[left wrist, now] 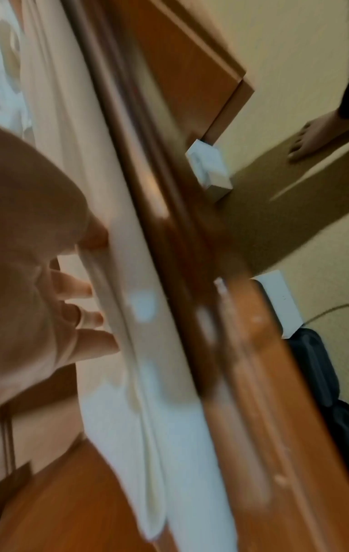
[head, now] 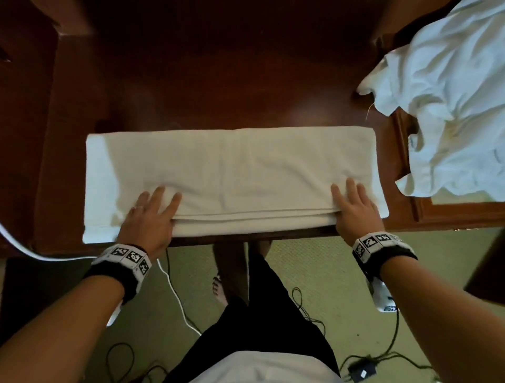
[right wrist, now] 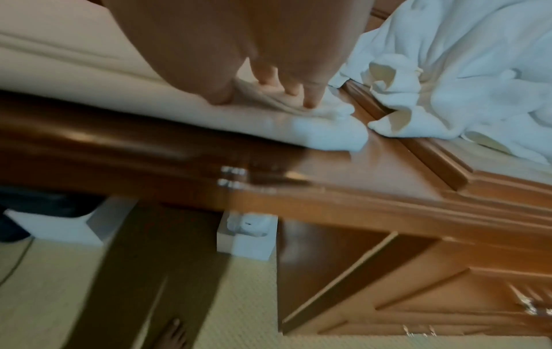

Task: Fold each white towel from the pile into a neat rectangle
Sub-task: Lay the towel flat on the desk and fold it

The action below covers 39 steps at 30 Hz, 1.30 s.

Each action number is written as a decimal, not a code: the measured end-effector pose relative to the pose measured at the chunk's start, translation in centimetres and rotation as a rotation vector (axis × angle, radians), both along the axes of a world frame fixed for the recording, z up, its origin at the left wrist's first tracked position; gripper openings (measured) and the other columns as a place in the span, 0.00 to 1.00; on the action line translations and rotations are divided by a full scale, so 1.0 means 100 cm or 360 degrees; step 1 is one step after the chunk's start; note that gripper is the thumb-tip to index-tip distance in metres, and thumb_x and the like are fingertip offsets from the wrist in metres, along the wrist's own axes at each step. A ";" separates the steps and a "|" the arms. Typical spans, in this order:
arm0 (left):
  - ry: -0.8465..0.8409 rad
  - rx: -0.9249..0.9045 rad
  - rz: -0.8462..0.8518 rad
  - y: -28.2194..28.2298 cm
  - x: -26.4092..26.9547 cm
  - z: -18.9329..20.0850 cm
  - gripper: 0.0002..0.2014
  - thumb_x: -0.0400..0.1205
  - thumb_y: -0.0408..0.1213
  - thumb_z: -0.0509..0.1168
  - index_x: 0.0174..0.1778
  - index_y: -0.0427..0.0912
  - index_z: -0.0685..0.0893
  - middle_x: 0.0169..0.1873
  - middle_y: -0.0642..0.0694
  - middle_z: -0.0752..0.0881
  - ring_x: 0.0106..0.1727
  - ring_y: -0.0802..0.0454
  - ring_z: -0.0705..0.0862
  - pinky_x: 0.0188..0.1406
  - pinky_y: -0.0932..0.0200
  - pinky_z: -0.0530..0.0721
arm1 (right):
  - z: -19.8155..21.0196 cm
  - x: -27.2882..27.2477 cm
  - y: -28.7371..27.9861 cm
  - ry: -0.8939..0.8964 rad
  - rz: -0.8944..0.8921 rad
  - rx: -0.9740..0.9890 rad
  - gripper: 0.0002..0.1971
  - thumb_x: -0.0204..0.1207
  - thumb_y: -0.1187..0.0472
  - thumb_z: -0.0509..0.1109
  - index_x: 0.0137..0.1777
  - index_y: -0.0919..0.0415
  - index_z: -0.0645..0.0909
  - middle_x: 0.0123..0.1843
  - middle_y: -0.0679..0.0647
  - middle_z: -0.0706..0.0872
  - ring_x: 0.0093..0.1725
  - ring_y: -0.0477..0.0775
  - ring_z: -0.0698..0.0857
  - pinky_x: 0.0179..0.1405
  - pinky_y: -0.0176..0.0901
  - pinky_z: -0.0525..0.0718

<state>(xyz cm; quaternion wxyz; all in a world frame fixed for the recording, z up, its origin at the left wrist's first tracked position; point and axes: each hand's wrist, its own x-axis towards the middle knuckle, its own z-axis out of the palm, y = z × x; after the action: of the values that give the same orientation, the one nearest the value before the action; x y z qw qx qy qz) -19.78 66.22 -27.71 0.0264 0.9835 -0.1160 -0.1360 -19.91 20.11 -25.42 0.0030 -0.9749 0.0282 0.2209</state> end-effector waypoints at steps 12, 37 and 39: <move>-0.0206 -0.0322 -0.0086 0.003 -0.007 -0.015 0.22 0.83 0.41 0.56 0.66 0.33 0.86 0.72 0.37 0.82 0.71 0.28 0.80 0.63 0.32 0.82 | -0.015 -0.005 -0.041 -0.0463 0.0021 0.0268 0.22 0.71 0.75 0.71 0.65 0.64 0.81 0.79 0.64 0.75 0.77 0.71 0.74 0.70 0.67 0.78; -0.0391 -0.0302 -0.0112 0.016 -0.022 -0.008 0.23 0.81 0.31 0.61 0.73 0.32 0.81 0.75 0.31 0.77 0.70 0.28 0.78 0.69 0.36 0.78 | -0.005 -0.018 0.035 -0.0394 0.0193 0.0249 0.34 0.69 0.71 0.64 0.79 0.62 0.70 0.85 0.66 0.62 0.85 0.69 0.60 0.81 0.70 0.61; -0.0273 -0.0177 0.0035 0.033 -0.020 -0.002 0.30 0.78 0.29 0.67 0.79 0.34 0.75 0.78 0.29 0.72 0.74 0.25 0.74 0.70 0.30 0.74 | -0.006 -0.013 0.070 -0.0406 0.0464 0.0353 0.34 0.70 0.68 0.65 0.80 0.60 0.70 0.85 0.65 0.64 0.84 0.69 0.63 0.80 0.70 0.63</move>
<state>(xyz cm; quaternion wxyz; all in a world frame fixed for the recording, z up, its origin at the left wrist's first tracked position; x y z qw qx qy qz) -21.74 69.53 -27.86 0.0724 0.9898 -0.1144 -0.0442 -21.24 27.09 -26.07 0.0817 -0.9824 -0.1382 0.0956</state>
